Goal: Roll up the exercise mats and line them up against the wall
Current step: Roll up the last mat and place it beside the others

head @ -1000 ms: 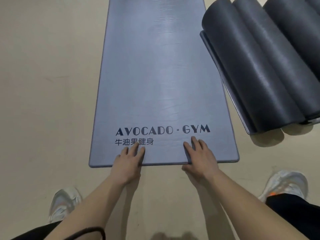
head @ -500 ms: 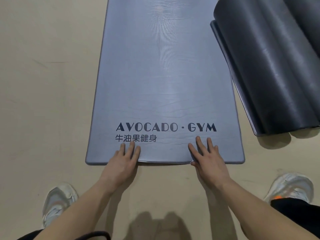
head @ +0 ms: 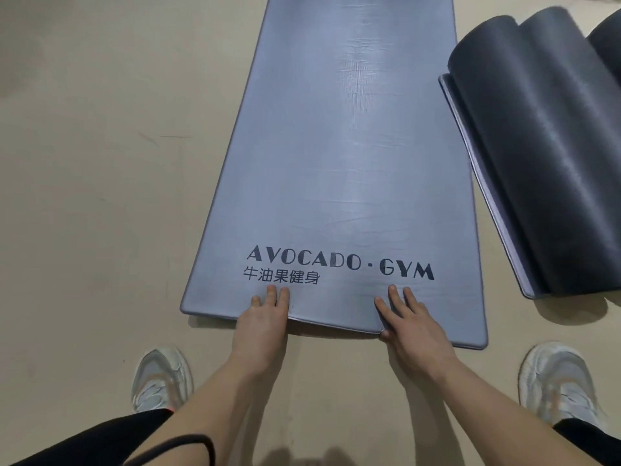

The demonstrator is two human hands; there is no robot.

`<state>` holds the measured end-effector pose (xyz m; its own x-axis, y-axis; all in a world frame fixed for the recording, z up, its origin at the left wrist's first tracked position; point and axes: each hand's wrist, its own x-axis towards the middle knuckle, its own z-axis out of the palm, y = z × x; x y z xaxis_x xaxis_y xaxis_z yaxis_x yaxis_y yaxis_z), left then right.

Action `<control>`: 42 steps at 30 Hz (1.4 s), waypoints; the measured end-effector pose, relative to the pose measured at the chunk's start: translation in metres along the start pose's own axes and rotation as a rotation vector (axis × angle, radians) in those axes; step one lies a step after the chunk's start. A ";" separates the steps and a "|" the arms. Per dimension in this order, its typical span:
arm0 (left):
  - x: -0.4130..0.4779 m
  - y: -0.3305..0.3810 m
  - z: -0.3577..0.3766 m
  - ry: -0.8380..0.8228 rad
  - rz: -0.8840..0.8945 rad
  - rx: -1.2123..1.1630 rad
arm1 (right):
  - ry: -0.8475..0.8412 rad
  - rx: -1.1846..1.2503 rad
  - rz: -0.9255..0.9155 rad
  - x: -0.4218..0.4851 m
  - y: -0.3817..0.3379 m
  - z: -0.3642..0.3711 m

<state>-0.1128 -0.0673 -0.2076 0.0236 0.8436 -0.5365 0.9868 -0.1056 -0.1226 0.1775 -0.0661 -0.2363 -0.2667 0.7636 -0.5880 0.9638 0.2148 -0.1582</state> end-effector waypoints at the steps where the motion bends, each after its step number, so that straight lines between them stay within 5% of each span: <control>1: -0.003 -0.002 0.005 0.008 -0.011 -0.024 | -0.019 -0.018 -0.030 -0.002 -0.002 -0.001; 11: -0.062 -0.016 0.056 -0.071 -0.020 0.036 | -0.024 -0.245 -0.223 -0.028 -0.019 0.042; 15: -0.044 -0.017 0.066 0.041 0.001 -0.041 | 0.069 -0.257 -0.212 -0.011 -0.014 0.031; 21: 0.011 -0.030 0.019 0.454 0.120 -0.229 | 0.311 -0.095 -0.017 0.015 0.007 -0.016; 25: 0.020 -0.044 -0.015 0.385 -0.051 -0.319 | 0.460 0.030 0.188 0.025 -0.023 -0.074; 30: 0.010 -0.060 -0.034 0.187 -0.024 -0.095 | 0.237 -0.168 0.055 0.016 -0.036 -0.104; 37: 0.048 -0.064 -0.040 0.022 0.002 -0.132 | 0.782 -0.070 -0.049 0.005 -0.043 -0.032; 42: 0.059 -0.057 -0.027 0.207 -0.061 0.059 | 0.507 -0.185 -0.026 0.019 -0.047 -0.009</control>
<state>-0.1632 0.0022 -0.2097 0.0025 0.9390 -0.3440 0.9765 -0.0764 -0.2013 0.1267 -0.0561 -0.2330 -0.3033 0.9450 -0.1219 0.9521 0.3058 0.0016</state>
